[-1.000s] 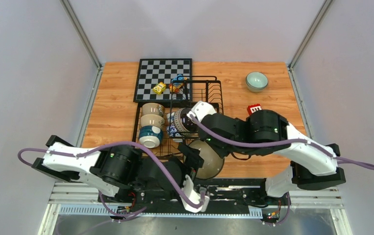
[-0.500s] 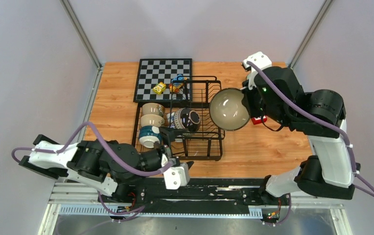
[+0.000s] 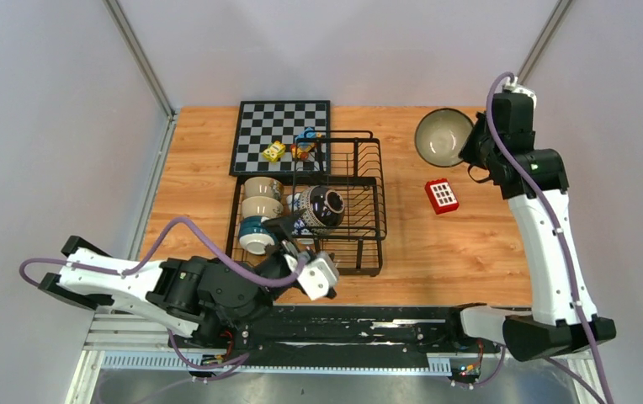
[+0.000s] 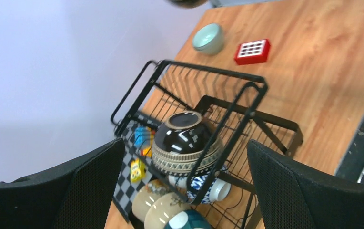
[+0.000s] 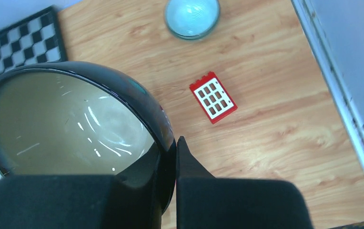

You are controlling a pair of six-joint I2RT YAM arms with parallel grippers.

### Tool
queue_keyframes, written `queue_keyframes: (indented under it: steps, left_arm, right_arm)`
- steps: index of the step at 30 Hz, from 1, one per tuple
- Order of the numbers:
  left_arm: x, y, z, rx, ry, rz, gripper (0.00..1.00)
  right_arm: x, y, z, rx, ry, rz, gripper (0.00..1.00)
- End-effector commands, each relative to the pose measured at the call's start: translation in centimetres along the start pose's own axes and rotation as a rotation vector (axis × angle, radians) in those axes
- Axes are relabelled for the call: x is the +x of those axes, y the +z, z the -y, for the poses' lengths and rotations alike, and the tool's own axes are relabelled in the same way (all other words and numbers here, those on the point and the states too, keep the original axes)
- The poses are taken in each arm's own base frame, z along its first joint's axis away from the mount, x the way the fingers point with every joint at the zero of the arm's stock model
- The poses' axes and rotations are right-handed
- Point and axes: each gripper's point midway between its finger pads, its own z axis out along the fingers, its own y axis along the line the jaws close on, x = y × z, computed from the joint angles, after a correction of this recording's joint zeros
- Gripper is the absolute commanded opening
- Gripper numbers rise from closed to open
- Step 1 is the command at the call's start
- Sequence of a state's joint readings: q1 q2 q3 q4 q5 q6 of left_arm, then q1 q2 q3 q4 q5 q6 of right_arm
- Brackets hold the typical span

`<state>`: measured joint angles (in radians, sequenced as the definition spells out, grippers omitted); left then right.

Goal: Unload the bowls from the dish rack
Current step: Place the bowl at the center of the board.

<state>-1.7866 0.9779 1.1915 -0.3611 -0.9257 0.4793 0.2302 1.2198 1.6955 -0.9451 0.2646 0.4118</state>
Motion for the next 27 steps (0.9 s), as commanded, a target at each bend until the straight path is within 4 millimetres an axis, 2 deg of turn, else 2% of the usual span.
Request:
queue_keyframes:
  steps: [1,3,8,14,20,24,27]
  left_arm:
    - [1.2,-1.1,-5.2,-0.236,-0.250,-0.018,1.00]
    - [2.1,-1.3,-6.0,-0.271,-0.339,0.001,1.00]
    - [3.3,-2.6,-7.6,-0.342,-0.473,0.046,1.00]
    - [5.7,-3.7,-8.2,-0.401,-0.514,0.010,1.00]
    - [7.6,-4.9,-8.7,-0.426,-0.573,-0.010,1.00]
    - [8.7,-5.7,-9.4,-0.466,-0.614,-0.021,1.00]
    - [9.1,-6.0,-9.5,-0.480,-0.631,-0.029,1.00]
  right_arm:
    - [-2.6,4.0,1.2,-0.005,0.296,0.115,0.00]
    - [-1.3,6.6,2.9,0.057,0.370,0.088,0.00]
    - [1.5,12.3,4.4,0.116,0.459,0.006,0.00]
    - [3.7,17.3,2.9,0.089,0.511,-0.102,0.00]
    - [5.8,21.2,2.3,0.125,0.572,-0.182,0.00]
    - [7.7,23.2,1.2,0.121,0.628,-0.257,0.00]
    - [9.4,24.1,-0.6,0.129,0.617,-0.290,0.00]
